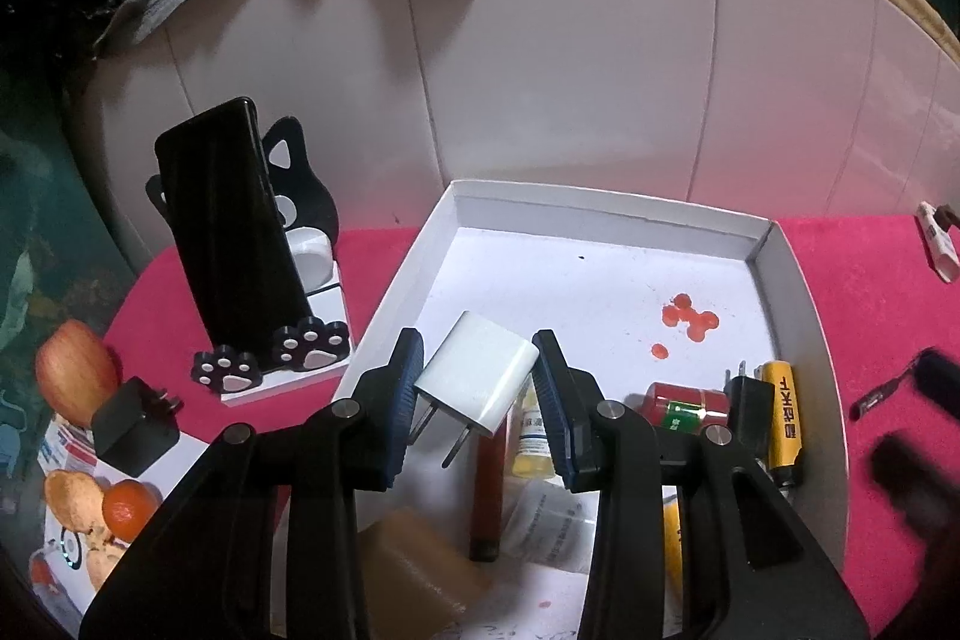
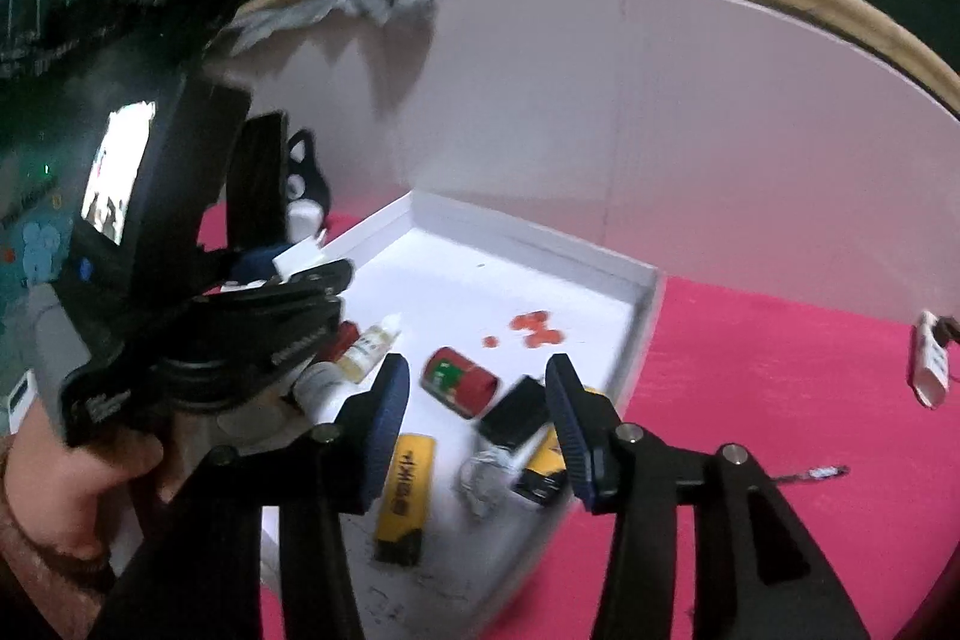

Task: Organize rigid objects
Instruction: 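Carry white charger and red-green jar into the white tray and release both, then move the right gripper to the blue binder clip and grasp it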

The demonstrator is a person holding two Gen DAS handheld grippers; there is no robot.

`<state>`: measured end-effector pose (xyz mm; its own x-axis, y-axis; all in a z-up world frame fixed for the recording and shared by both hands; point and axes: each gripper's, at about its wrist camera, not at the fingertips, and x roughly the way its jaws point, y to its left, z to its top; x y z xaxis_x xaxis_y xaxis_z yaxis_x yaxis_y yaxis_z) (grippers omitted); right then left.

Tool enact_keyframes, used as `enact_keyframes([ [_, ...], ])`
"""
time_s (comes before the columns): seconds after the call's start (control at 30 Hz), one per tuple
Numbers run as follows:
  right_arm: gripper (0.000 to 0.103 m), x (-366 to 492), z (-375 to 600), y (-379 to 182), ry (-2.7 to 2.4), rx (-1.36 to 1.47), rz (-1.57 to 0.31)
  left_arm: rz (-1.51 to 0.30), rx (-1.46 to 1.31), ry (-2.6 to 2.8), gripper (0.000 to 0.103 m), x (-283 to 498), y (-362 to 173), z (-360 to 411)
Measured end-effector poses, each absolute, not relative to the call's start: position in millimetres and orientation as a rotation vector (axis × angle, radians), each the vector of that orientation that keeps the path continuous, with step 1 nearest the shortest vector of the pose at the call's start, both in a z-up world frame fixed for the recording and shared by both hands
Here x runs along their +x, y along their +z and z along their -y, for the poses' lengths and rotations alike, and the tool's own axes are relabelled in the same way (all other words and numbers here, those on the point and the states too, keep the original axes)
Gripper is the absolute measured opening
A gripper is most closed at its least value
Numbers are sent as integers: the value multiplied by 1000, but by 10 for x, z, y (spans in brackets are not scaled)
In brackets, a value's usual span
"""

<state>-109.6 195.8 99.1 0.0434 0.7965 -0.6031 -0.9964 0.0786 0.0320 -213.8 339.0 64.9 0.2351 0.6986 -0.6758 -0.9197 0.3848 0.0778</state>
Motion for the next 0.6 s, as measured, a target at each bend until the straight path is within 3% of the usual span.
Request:
enact_keyframes([
  [0.1, 51, -866, -1769, 1078, 1406, -391, -553, -699, -367, 1153, 39, -2138, 654, -3391],
  [0.13, 66, -776, -1706, 1102, 1394, -362, -563, -698, -366, 1156, 43, -2137, 661, -3389],
  [0.2, 86, -594, -1545, 1150, 1357, -297, -572, -694, -363, 1158, 66, -2133, 672, -3386],
  [0.23, 86, -516, -1471, 1164, 1339, -271, -570, -693, -355, 1162, 79, -2124, 679, -3379],
  [0.33, 87, -316, -1289, 1169, 1287, -252, -564, -696, -345, 1150, 80, -2091, 680, -3357],
  [0.37, 90, -254, -1235, 1155, 1278, -252, -563, -701, -345, 1141, 85, -2075, 675, -3356],
  [0.4, 103, -195, -1187, 1132, 1266, -258, -564, -709, -344, 1136, 89, -2060, 672, -3349],
  [0.6, 103, 173, -900, 876, 1178, -271, -611, -593, -376, 1125, 89, -2175, 804, -3075],
])
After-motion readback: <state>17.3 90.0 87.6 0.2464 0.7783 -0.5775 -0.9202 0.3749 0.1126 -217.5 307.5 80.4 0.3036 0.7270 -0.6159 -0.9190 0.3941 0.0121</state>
